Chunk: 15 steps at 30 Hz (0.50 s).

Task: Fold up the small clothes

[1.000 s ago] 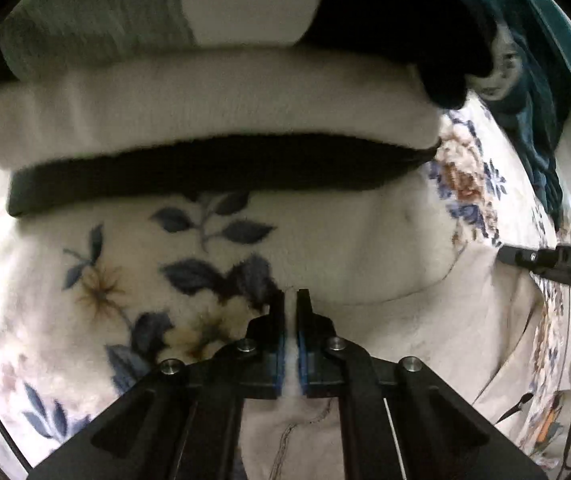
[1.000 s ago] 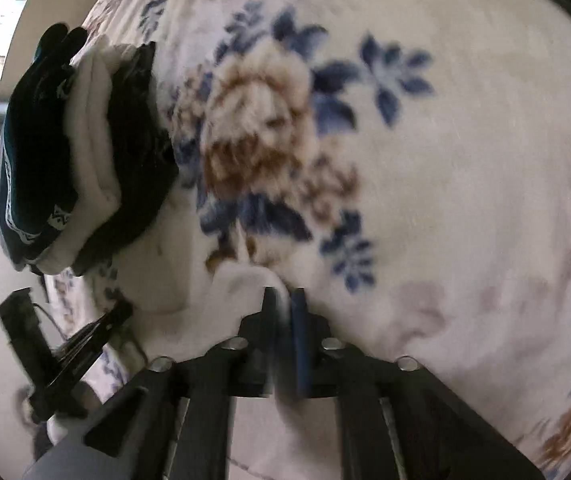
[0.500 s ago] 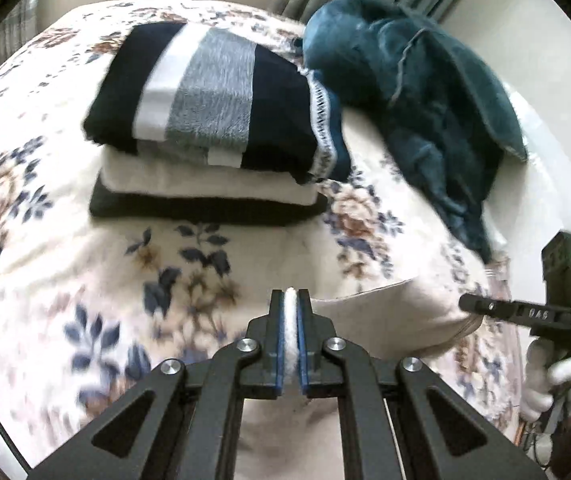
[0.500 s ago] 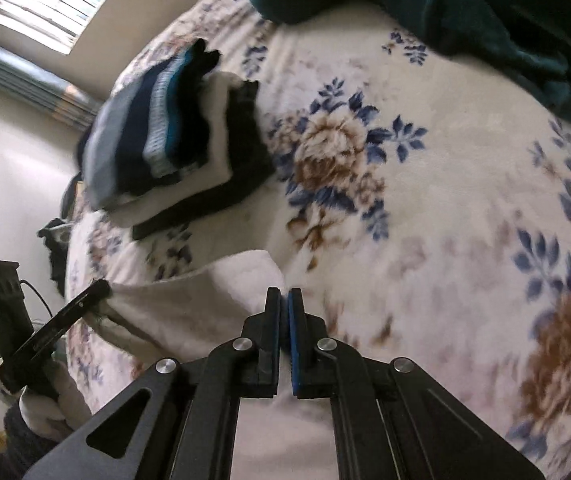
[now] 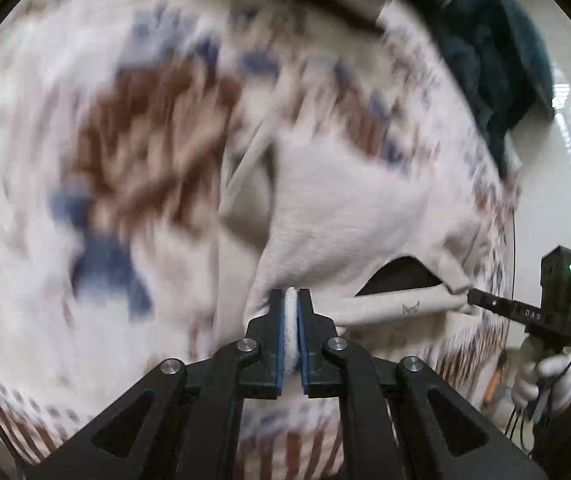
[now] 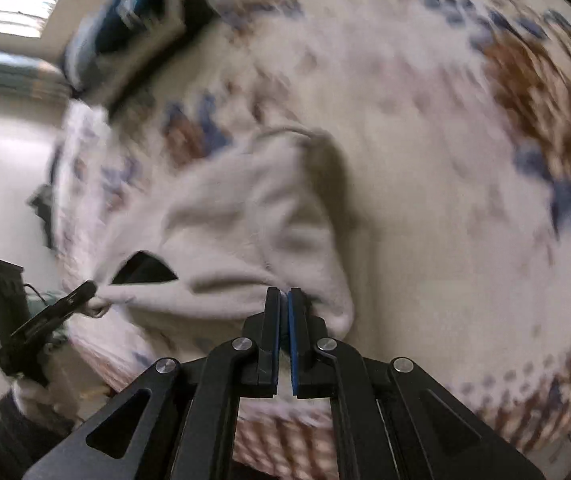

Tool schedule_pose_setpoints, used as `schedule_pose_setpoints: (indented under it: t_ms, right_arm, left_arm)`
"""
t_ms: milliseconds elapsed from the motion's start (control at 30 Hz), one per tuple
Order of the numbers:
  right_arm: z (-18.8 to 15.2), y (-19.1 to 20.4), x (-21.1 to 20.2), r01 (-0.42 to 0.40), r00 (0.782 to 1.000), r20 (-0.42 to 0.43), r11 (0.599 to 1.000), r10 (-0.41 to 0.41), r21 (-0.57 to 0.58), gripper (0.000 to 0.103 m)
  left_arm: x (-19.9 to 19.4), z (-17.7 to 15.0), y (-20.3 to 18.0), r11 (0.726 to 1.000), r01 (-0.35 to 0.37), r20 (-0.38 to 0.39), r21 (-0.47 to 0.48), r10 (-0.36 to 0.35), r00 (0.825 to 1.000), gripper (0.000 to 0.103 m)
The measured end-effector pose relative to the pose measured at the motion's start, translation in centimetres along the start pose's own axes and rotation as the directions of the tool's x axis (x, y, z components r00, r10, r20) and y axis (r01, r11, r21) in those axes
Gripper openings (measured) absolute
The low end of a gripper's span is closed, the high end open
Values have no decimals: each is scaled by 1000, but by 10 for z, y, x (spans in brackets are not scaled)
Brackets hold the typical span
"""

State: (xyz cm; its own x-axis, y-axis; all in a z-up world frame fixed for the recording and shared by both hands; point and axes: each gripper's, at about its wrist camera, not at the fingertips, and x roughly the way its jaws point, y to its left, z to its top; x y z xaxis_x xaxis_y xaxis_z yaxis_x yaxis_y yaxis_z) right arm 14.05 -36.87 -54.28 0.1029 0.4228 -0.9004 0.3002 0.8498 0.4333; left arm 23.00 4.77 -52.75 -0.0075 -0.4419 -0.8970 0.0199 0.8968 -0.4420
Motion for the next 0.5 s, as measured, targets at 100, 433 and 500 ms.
schedule_pose_setpoints:
  t_ms: [100, 433, 500]
  right_arm:
    - [-19, -13, 20, 20, 985, -170, 1000, -17, 17, 6]
    - [-19, -29, -26, -43, 993, -99, 981, 62, 187, 49]
    - [-9, -26, -18, -42, 993, -100, 981, 62, 187, 51]
  left_arm:
    - [2, -14, 7, 999, 29, -88, -25, -31, 996, 15]
    - [-35, 20, 20, 989, 51, 26, -139, -48, 999, 51]
    - [-21, 37, 14, 988, 49, 25, -143, -46, 999, 51]
